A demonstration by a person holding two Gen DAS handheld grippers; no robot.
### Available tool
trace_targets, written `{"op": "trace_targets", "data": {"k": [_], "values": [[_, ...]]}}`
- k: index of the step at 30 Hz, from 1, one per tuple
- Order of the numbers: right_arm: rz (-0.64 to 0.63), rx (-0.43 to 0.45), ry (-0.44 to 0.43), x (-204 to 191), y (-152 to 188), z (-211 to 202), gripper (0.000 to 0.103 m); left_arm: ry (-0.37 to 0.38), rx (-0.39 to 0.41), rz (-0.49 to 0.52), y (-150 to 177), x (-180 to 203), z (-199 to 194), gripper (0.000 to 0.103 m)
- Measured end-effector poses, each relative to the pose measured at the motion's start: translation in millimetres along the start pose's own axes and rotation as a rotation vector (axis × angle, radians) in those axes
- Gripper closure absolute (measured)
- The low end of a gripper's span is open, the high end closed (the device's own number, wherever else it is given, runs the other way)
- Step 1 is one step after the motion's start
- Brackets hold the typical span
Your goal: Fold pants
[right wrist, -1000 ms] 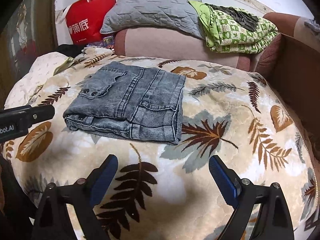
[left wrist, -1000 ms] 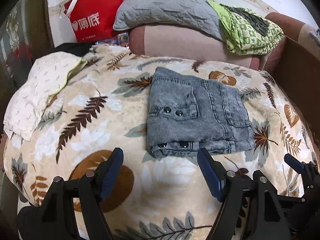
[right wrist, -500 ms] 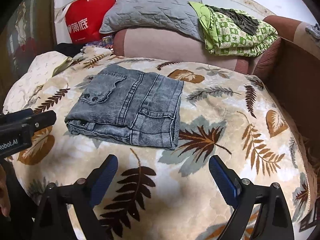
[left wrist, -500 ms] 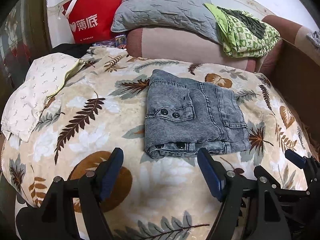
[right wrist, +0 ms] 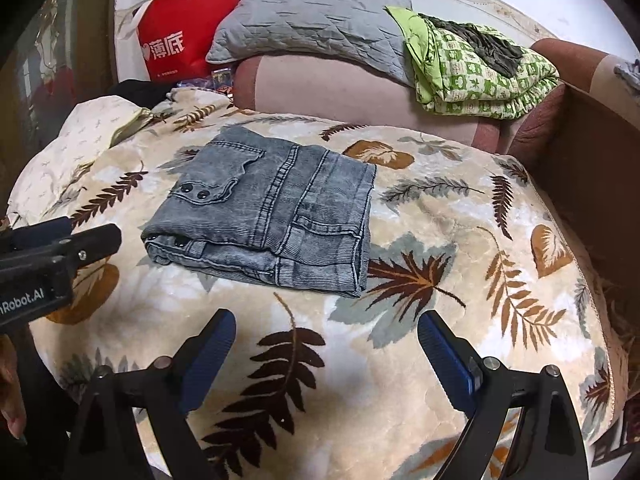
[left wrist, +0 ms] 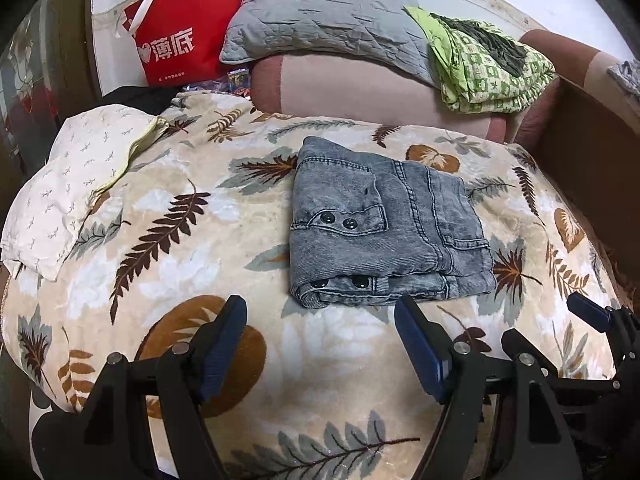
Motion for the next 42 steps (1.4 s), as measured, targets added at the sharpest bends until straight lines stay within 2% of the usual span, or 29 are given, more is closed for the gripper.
{"op": "trace_targets", "data": {"k": [6,9,10,12,14,16,17,18,19,21,23,24,25,26,28,29,31,33,36,37,38,40,42], "values": [[0.013,-0.008,-0.018,2,-3,1,0.009,0.006,0.000,-0.010,0,-6,0,0.026],[0.091,-0.054,-0.111,14,-6,16,0.009,0.010,-0.044,-0.053,-4,-22,14,0.026],[0.143,-0.075,-0.151,22,-5,22,0.009,0.033,-0.069,-0.090,-7,-32,23,0.026],[0.314,-0.119,-0.267,46,-4,42,0.009,0.032,-0.113,-0.144,-14,-49,43,0.026],[0.483,-0.163,-0.313,74,-2,65,0.009,0.019,-0.134,-0.171,-22,-60,61,0.026],[0.591,-0.189,-0.396,89,-4,84,0.009,0.065,-0.186,-0.199,-30,-64,79,0.026],[0.657,-0.203,-0.471,95,-8,97,0.009,0.110,-0.224,-0.230,-33,-65,90,0.026],[0.685,-0.217,-0.503,97,-10,105,0.009,0.161,-0.252,-0.259,-36,-66,98,0.026],[0.698,-0.230,-0.513,98,-14,113,0.009,0.184,-0.272,-0.289,-38,-66,107,0.026],[0.678,-0.248,-0.449,101,-24,127,0.009,0.180,-0.292,-0.305,-39,-66,118,0.026],[0.663,-0.284,-0.457,96,-28,140,0.011,0.184,-0.316,-0.302,-36,-60,130,0.026],[0.649,-0.307,-0.480,88,-30,147,0.014,0.190,-0.313,-0.308,-35,-58,131,0.026],[0.616,-0.333,-0.480,82,-32,152,0.026,0.199,-0.307,-0.316,-34,-55,133,0.026],[0.558,-0.355,-0.415,75,-35,154,0.043,0.201,-0.307,-0.314,-33,-52,133,0.026],[0.493,-0.367,-0.374,71,-40,154,0.071,0.181,-0.298,-0.286,-32,-46,133,0.028],[0.462,-0.361,-0.357,71,-45,150,0.076,0.177,-0.290,-0.274,-33,-43,132,0.030],[0.349,-0.322,-0.267,65,-61,138,0.077,0.184,-0.282,-0.238,-33,-31,131,0.049],[0.288,-0.311,-0.222,57,-67,133,0.077,0.150,-0.263,-0.200,-36,-23,128,0.050],[0.238,-0.331,-0.181,51,-58,141,0.075,0.122,-0.256,-0.158,-37,-19,126,0.047],[0.238,-0.327,-0.181,51,-54,141,0.064,0.107,-0.242,-0.148,-37,-20,122,0.043],[0.239,-0.308,-0.173,52,-50,137,0.046,0.092,-0.231,-0.142,-37,-22,118,0.041],[0.250,-0.281,-0.166,58,-48,124,0.027,0.057,-0.199,-0.124,-37,-24,108,0.038],[0.261,-0.217,-0.163,62,-45,101,0.027,0.038,-0.170,-0.097,-36,-24,95,0.037]]}}
Point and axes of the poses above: each gripper's, at about its wrist camera, not at the fingertips, and z roughly the way its jaws point, x to its right, y to its underside, the point moved 2 cm from there along z, roughly the way its jaws point, and after that the axes turned 6 degrees about -z, right-handed, at the moved point
